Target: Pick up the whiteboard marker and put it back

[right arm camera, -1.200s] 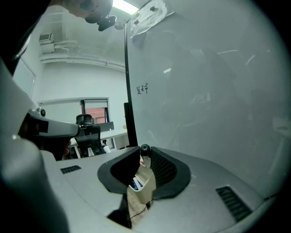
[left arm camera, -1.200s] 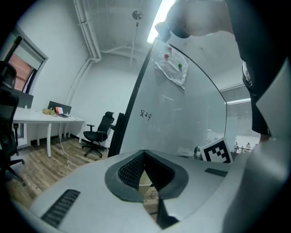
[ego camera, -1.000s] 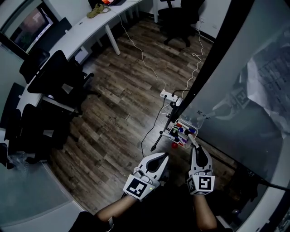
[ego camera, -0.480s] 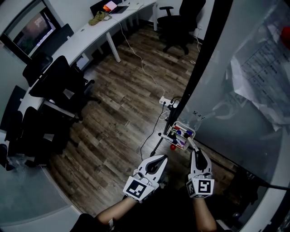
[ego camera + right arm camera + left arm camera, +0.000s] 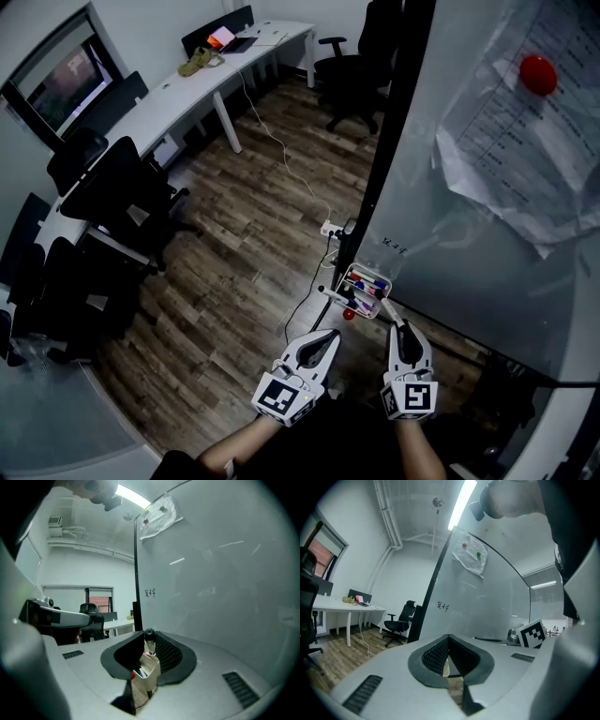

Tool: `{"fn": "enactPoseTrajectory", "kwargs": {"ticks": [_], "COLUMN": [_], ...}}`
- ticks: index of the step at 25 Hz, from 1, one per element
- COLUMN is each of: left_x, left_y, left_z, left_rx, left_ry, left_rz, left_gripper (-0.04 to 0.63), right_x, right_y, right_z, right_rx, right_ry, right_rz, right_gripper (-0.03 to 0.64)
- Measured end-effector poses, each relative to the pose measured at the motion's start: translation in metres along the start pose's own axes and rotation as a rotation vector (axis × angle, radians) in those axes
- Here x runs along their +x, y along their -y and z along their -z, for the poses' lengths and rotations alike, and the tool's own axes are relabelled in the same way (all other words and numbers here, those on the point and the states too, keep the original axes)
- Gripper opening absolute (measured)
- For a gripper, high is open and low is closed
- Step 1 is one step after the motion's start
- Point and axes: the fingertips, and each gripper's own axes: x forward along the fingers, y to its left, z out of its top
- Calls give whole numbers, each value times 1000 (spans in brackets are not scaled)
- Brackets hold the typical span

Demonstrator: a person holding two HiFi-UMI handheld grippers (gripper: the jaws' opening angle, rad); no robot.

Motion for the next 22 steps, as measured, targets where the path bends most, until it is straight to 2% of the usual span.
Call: {"fn": "enactPoseTrajectory", "kwargs": {"ticks": [22], "left_x": [-25], "left_y": [45], "left_z": [-2], "left_rx": [21], "left_ry": [38], "left_rz": [9], "left_gripper": [8], "right_x": [-82], "right_y": [-13], "right_z": [-20], "right_rx": [8], "right_ry": [52], "right_rz": [14], "right_gripper": [83]}}
